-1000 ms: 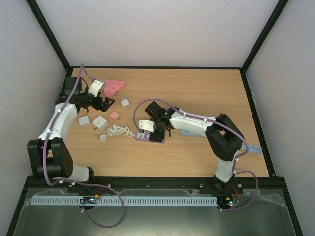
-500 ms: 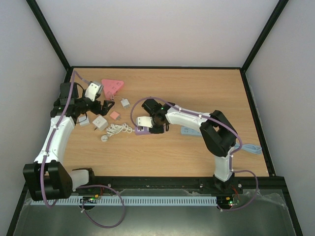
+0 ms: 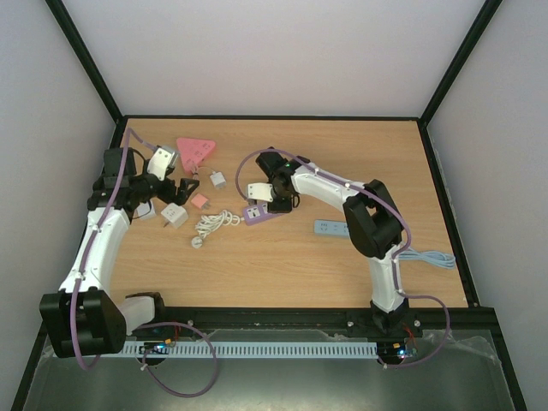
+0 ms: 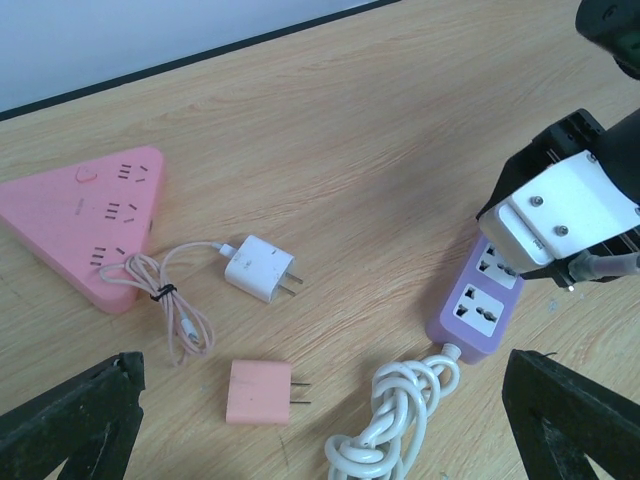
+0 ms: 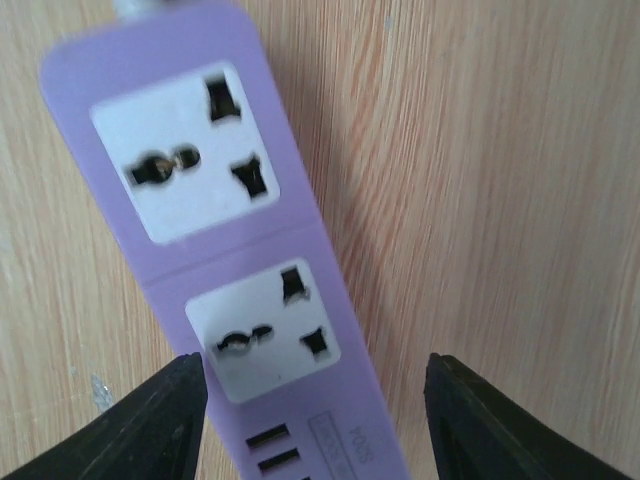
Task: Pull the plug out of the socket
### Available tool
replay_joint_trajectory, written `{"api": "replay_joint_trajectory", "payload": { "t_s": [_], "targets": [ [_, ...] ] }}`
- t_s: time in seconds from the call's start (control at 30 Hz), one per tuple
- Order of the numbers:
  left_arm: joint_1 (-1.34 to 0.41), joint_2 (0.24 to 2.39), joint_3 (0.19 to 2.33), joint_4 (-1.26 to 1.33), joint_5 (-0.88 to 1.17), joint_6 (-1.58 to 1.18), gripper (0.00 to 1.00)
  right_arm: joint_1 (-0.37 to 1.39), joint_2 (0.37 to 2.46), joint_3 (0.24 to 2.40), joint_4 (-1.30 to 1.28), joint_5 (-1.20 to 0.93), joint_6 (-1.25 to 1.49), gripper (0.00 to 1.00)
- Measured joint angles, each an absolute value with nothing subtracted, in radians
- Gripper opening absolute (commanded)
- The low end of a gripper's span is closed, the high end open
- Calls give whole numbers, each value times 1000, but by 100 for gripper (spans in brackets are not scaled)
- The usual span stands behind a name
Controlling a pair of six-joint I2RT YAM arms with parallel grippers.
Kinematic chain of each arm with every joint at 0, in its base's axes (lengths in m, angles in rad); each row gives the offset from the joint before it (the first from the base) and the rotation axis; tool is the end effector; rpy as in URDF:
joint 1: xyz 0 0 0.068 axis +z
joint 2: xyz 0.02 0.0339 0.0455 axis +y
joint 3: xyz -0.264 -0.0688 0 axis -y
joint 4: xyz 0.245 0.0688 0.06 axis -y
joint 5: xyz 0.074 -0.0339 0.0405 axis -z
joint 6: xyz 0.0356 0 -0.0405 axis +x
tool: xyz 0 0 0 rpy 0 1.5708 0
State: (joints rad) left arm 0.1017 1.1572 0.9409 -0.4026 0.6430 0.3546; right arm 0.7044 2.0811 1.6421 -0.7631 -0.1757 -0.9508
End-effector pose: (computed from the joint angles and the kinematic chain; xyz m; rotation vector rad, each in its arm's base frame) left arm 0.2504 0.0041 0.3018 0.6080 1.9904 -0.4263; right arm 0.3278 0.2868 0.1923 -2.0550 1.8272 0.1773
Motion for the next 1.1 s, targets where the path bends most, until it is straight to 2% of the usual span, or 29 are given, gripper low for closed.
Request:
{"api": "replay_joint_trajectory", "payload": {
  "t_s": [0.23,0.5,0.63,0.8,0.97,1.1],
  "targets": [
    [102,1137,926,-395,643,344,100,741,2076,1683,-773,-280,-873,60],
    [102,1126,924,-387,643,327,100,891,2101,1729,-756,-303,-802,59],
    [102,1117,924,-387,644,326,100,904,2164,1761,-746,-296,-777,58],
    [102,1111,924,-387,646,322,100,896,2258,1801,-724,-264,-752,47],
    [102,1103,920,-387,646,321,100,896,2281,1816,-701,-212,-749,25],
    [102,1091,913,-387,647,321,100,889,2282,1820,-694,-183,-754,20]
  ]
}}
